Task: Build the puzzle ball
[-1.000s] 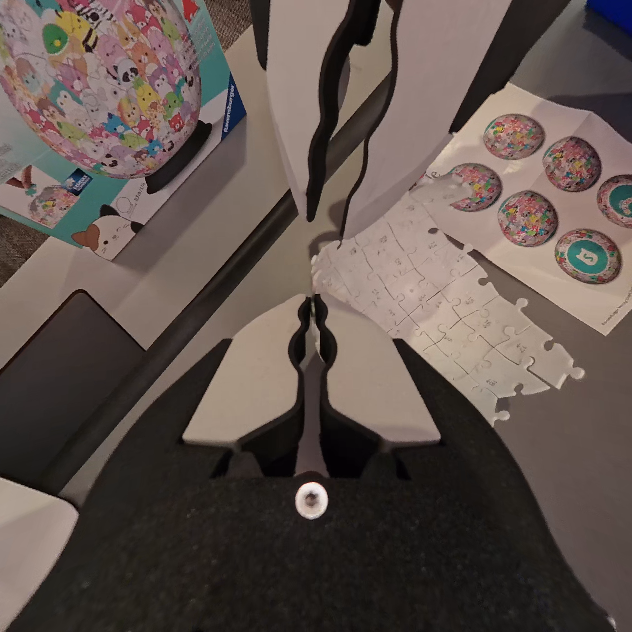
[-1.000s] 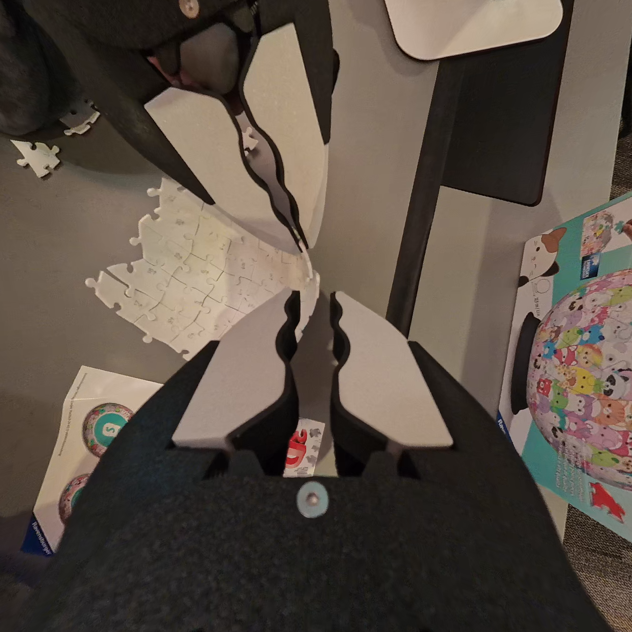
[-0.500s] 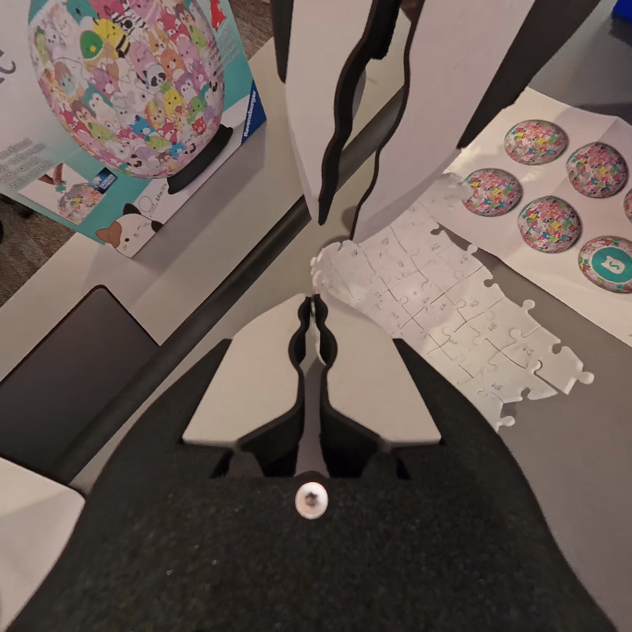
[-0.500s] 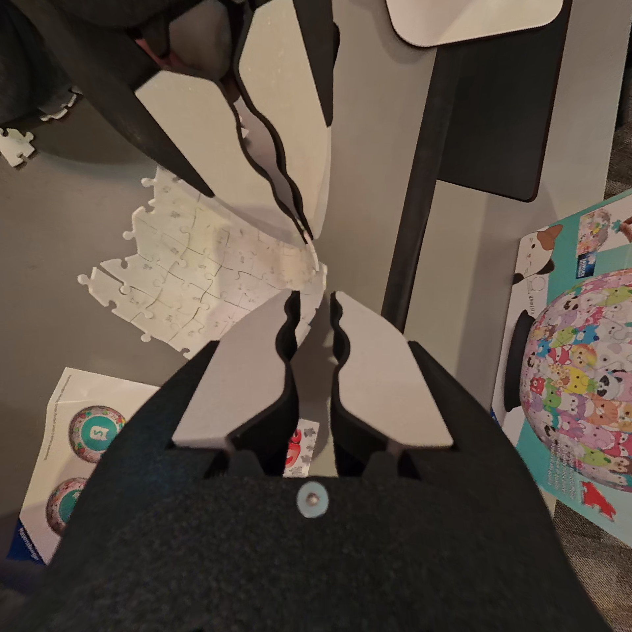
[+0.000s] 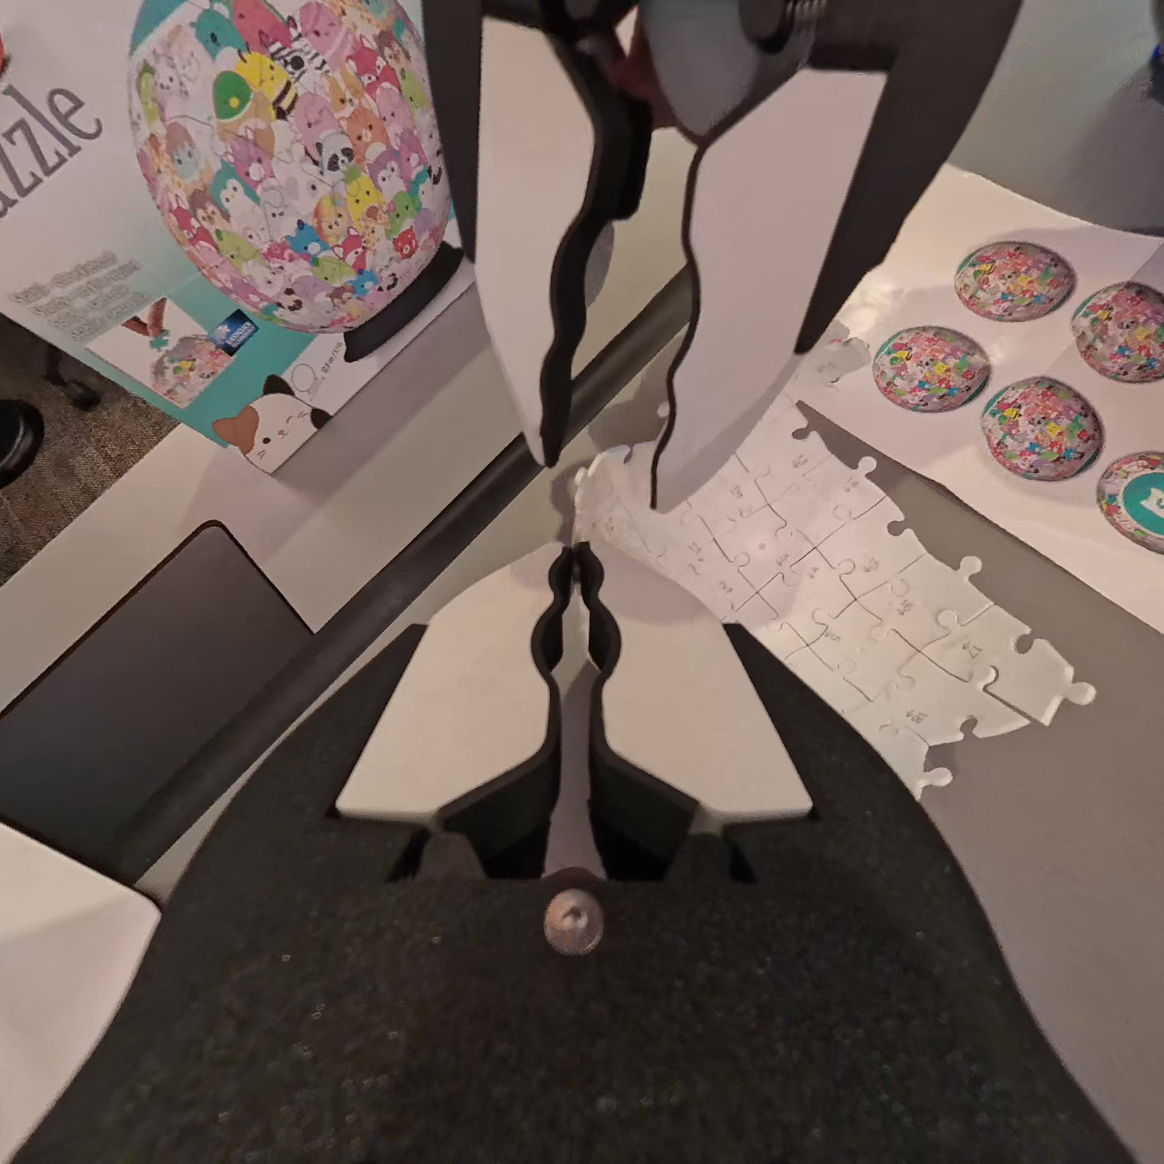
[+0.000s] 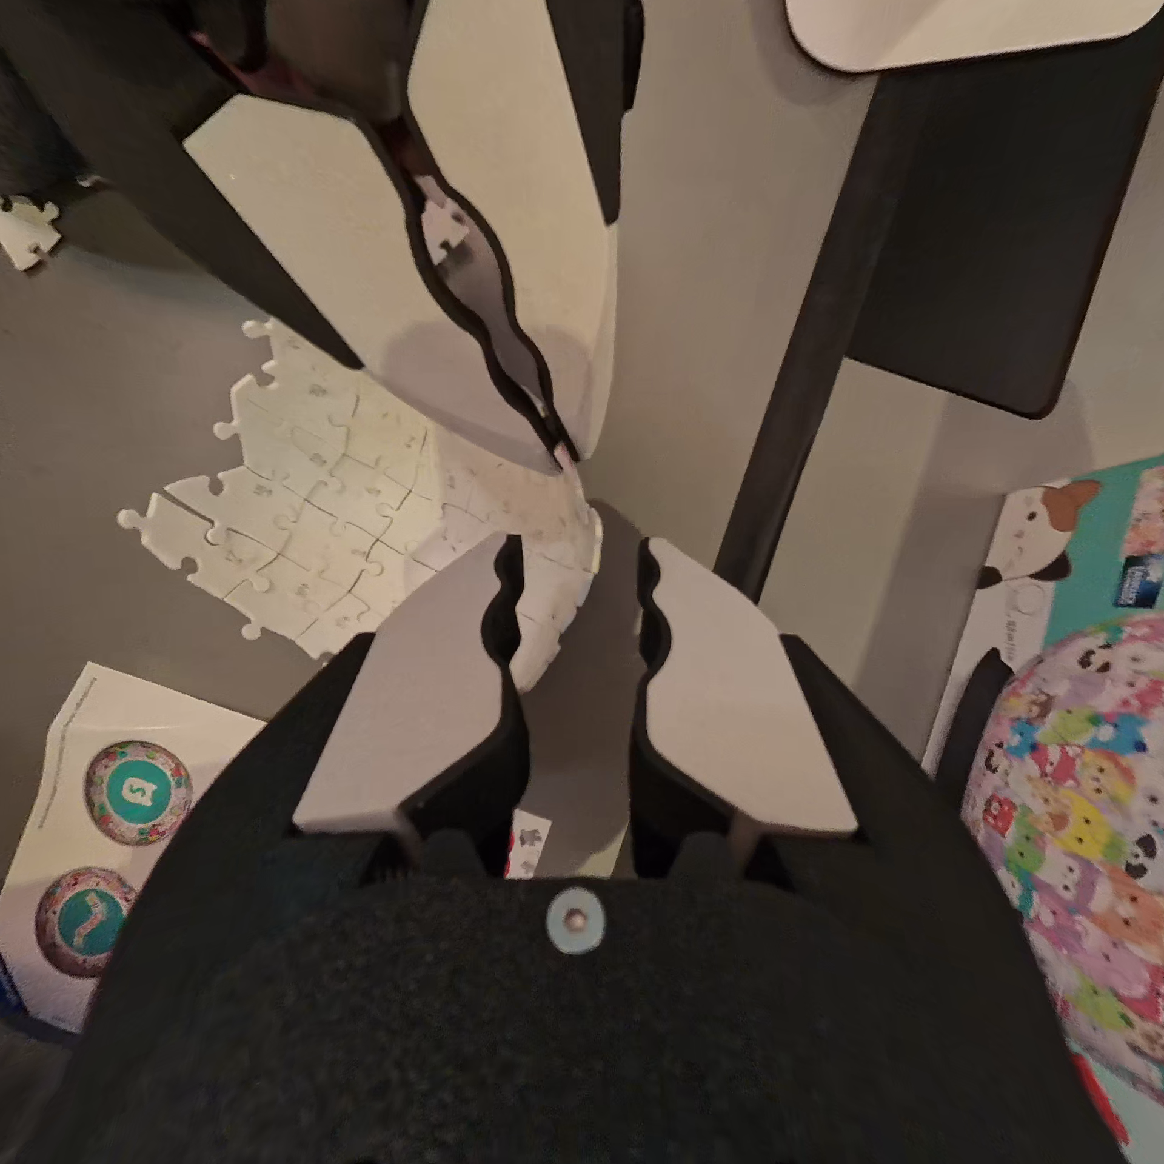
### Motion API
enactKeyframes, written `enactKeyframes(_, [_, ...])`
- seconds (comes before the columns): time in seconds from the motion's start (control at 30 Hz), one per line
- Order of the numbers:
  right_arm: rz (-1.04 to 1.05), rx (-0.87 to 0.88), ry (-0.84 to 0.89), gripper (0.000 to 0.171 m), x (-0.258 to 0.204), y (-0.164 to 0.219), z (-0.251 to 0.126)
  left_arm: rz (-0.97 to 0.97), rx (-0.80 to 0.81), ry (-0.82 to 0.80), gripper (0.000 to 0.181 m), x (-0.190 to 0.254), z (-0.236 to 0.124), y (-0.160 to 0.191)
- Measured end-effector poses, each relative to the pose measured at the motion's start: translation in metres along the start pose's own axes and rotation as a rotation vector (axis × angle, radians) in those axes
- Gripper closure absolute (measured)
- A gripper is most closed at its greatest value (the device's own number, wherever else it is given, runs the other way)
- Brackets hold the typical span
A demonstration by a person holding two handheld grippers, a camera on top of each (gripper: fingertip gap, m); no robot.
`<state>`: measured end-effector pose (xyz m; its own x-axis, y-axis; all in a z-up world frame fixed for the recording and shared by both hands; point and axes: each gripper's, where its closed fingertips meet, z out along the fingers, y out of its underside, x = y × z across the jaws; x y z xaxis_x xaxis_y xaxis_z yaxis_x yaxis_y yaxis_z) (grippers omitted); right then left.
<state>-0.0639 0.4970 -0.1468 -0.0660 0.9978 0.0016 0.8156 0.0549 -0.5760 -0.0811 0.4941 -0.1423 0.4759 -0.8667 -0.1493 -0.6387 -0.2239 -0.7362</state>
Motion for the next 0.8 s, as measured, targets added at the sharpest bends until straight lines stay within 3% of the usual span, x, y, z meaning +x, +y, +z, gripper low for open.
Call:
enactKeyframes(0.27, [0.039, 0.001, -0.045, 0.15, 0.004, -0.006, 0.009, 0.011, 0.007, -0.026, 0.18, -0.006, -0.001, 0.001])
enactKeyframes(0.53, [-0.011, -0.124, -0.017, 0.162, 0.008, -0.005, 0.007, 0.059, 0.002, -0.07, 0.179, -0.008, -0.003, -0.001])
enactKeyframes(0.8, [-0.031, -0.084, -0.027, 0.165, 0.01, -0.011, 0.012, 0.056, 0.002, -0.071, 0.179, -0.01, -0.004, -0.001])
